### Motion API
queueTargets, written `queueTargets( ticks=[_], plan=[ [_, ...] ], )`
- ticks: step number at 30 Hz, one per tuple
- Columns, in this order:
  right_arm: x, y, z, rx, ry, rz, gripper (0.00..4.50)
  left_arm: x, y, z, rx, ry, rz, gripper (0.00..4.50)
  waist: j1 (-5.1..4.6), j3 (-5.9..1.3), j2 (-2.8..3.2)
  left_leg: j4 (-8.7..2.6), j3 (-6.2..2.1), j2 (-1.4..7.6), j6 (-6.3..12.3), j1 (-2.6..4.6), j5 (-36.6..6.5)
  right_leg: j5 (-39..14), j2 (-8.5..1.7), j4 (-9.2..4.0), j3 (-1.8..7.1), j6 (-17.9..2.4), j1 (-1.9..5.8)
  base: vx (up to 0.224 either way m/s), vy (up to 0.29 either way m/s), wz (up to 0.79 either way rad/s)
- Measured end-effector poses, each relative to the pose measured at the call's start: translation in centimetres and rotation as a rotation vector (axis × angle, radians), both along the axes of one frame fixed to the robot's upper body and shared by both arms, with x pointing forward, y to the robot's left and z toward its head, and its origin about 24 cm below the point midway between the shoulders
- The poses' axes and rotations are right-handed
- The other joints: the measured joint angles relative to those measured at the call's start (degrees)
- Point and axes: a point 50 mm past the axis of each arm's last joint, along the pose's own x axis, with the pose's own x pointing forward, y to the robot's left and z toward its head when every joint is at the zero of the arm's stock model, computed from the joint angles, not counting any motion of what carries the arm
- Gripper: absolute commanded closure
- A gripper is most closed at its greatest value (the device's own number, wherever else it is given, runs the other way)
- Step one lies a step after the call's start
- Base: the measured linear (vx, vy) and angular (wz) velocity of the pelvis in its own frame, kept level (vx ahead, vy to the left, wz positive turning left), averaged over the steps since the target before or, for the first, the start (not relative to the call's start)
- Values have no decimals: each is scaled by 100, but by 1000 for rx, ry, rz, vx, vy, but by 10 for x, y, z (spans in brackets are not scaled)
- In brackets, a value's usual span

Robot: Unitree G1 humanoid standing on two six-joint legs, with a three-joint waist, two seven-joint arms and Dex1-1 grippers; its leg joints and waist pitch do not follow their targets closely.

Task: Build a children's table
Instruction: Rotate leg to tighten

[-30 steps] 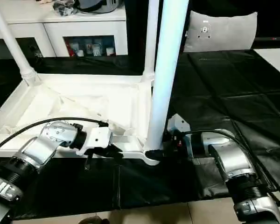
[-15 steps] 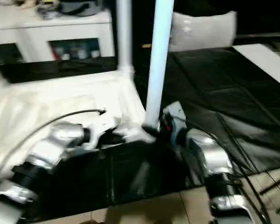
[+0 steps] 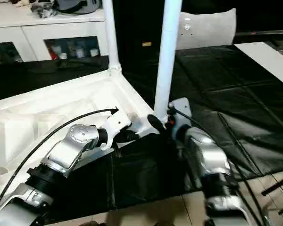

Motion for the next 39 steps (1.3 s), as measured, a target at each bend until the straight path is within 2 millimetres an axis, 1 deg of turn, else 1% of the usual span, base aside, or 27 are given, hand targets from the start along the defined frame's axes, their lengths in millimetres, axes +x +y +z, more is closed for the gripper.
queueTargets(
  ticks=[1, 2, 3, 4, 6, 7, 10, 15, 18, 19, 20, 22, 23, 24, 25, 26, 28, 29, 30, 31, 36, 39],
  plan=[
    [-4, -6, 1, -18, -9, 36, 46, -1, 1, 0, 6, -7, -21, 450, 24, 0, 0, -5, 0, 0, 0, -2, 0, 0, 0, 1, -2, 1, -4, 0, 0, 0],
    [-6, -10, 2, -30, -16, 62, 21, -1, 3, 1, 11, -12, -40, 450, 48, 0, 0, -10, 0, 1, 0, -4, 0, -1, 0, 1, -5, 2, -5, 0, 0, 0],
    [-7, -10, 3, -36, -19, 85, 21, -1, 5, 1, 16, -15, -48, 450, 60, 0, 1, -12, 0, 3, 0, -4, 0, -1, 1, 2, -6, 2, -7, 0, 0, 0],
    [-8, -12, 4, -44, -24, 119, 10, -1, 7, 1, 23, -21, -64, 450, 72, 0, 1, -14, 0, 3, 0, -4, 0, -1, 2, 2, -6, 3, -8, 0, 0, 0],
    [-11, -18, 7, -64, -24, 176, 5, -3, 10, 2, 35, -26, -105, 450, 103, 1, 3, -12, 0, 3, 0, -6, 0, -1, 1, 0, -6, 3, -7, 0, 0, 0],
    [-14, -26, 10, -95, -24, 222, 5, -4, 12, 2, 43, -26, -138, 450, 135, 1, 3, -10, 1, 2, 3, -7, -2, -1, 0, -2, -5, 3, -6, 0, 0, 0],
    [-19, -38, 17, -141, -16, 304, 5, -6, 18, 2, 66, -29, -197, 450, 159, 1, 3, -7, 2, 2, 3, -1, -2, -1, 0, 1, -4, 2, 0, 0, 0, 0],
    [-25, -46, 21, -169, 4, 428, 5, -11, 30, 3, 97, -24, -330, 450, 192, 1, 3, -5, 2, 3, 2, 1, -1, 0, 0, 5, -4, 1, 3, 0, 0, 0],
    [-28, -41, 20, -177, 0, 504, 5, -13, 35, 4, 114, -20, -380, 450, 194, 1, 3, 1, 3, 3, 3, 2, -1, 0, -1, 4, -2, 1, 8, 0, 0, 0],
    [-30, -39, 20, -178, 8, 546, 21, -14, 37, 4, 120, -11, -414, 450, 198, 1, 3, 1, 5, 3, 3, 2, -2, 0, -2, 4, -1, 0, 8, 0, 0, 0],
    [-31, -37, 20, -180, 11, 573, 21, -15, 38, 5, 124, -6, -432, 450, 202, 1, 3, 2, 6, 2, 4, 2, -2, 0, -2, 4, -1, 0, 9, 0, 0, 0],
    [-34, -34, 21, -175, 21, 634, 40, -16, 40, 6, 132, 4, -473, 450, 225, 1, 2, 1, 6, 3, 4, 2, -2, 1, -2, 5, -2, 0, 8, 0, 0, 0],
    [-36, -31, 21, -170, 23, 662, 40, -16, 40, 6, 135, 10, -488, 450, 236, 1, 2, 1, 6, 3, 4, 2, -2, 1, -2, 6, -2, 0, 8, 0, 0, 0],
    [-37, -29, 21, -166, 26, 684, 43, -17, 40, 6, 138, 13, -503, 450, 253, 1, 2, 1, 6, 4, 4, 2, -2, 1, -2, 8, -2, 0, 8, 0, 0, 0],
    [-38, -27, 20, -163, 34, 706, 65, -18, 39, 6, 138, 15, -521, 450, 283, 1, 2, 1, 6, 4, 5, 2, -2, 1, -2, 9, -2, 0, 7, 0, 0, 0],
    [-39, -26, 19, -159, 39, 717, 76, -19, 39, 6, 139, 15, -532, 450, 307, 1, 2, 2, 6, 4, 5, 2, -2, 1, -2, 9, -2, 0, 8, 0, 0, 0],
    [-40, -24, 18, -148, 49, 742, 82, -19, 38, 6, 139, 11, -545, 450, 338, 1, 2, 4, 7, 4, 5, 3, -2, 1, -2, 9, -1, -1, 8, 0, 0, 0],
    [-41, -23, 18, -147, 53, 751, 86, -19, 38, 6, 140, 11, -549, 450, 339, 1, 2, 4, 7, 4, 5, 3, -2, 2, -2, 9, -1, -2, 8, 0, 0, 0],
    [-41, -22, 17, -147, 58, 761, 103, -20, 38, 6, 140, 13, -554, 450, 338, 1, 2, 5, 8, 4, 5, 3, -2, 2, -2, 10, 0, -2, 9, 0, 0, 0],
    [-42, -21, 16, -146, 61, 769, 103, -20, 38, 6, 140, 15, -560, 450, 339, 1, 2, 5, 9, 4, 5, 4, -2, 2, -2, 10, 1, -2, 8, 0, 0, 0],
    [-43, -20, 16, -142, 67, 782, 160, -20, 39, 5, 139, 13, -563, 450, 341, 1, 2, 5, 9, 4, 4, 8, -2, 2, -2, 17, 1, -2, 9, 0, 0, 0],
    [-43, -20, 15, -140, 69, 782, 170, -19, 39, 5, 137, 15, -561, 450, 339, 0, 2, 6, 10, 4, 4, 12, -2, 2, -3, 23, 2, -2, 9, 0, 0, 0]
  ],
)
